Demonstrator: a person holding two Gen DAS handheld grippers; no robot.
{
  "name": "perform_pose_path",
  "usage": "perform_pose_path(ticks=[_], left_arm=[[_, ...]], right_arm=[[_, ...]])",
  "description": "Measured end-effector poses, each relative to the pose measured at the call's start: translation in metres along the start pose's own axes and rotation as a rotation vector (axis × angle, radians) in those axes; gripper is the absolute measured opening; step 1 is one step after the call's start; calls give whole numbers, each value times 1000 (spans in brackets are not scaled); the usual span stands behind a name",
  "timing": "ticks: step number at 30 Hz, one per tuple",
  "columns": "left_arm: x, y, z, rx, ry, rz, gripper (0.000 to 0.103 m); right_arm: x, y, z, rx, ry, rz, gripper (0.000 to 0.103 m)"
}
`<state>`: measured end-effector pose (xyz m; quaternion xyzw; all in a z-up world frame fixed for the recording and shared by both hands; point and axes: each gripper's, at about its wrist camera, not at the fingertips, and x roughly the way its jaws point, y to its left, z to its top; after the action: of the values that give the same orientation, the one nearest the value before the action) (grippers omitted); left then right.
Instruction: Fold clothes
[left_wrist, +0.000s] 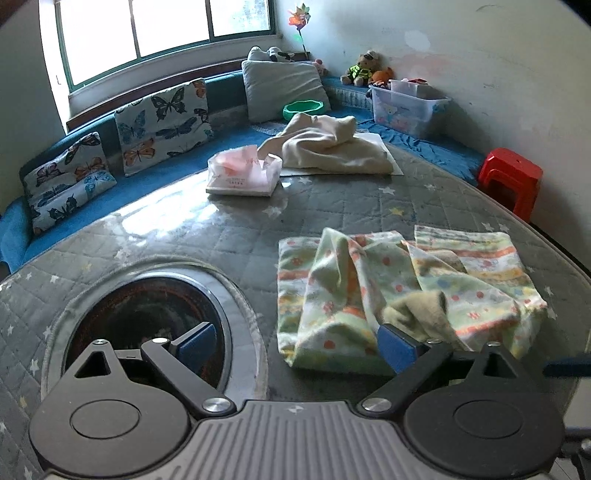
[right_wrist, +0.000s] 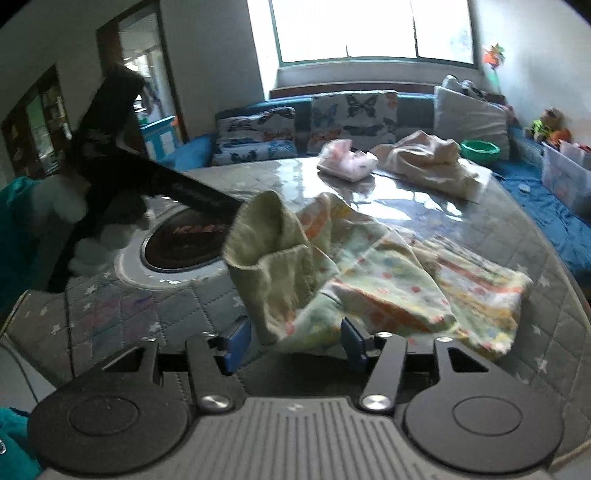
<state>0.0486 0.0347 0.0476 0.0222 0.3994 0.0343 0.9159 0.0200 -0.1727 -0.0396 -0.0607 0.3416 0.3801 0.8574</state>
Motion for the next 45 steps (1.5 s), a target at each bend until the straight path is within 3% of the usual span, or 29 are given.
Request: perform_pose_path(ticks=[12, 45], left_arm=[[-13, -10, -30, -7, 12, -26, 101], [-11, -35, -73, 53, 99, -16, 103]], right_arm=[[4, 3, -12, 12, 20, -63, 82], [13, 10, -31, 42, 64, -130, 96]])
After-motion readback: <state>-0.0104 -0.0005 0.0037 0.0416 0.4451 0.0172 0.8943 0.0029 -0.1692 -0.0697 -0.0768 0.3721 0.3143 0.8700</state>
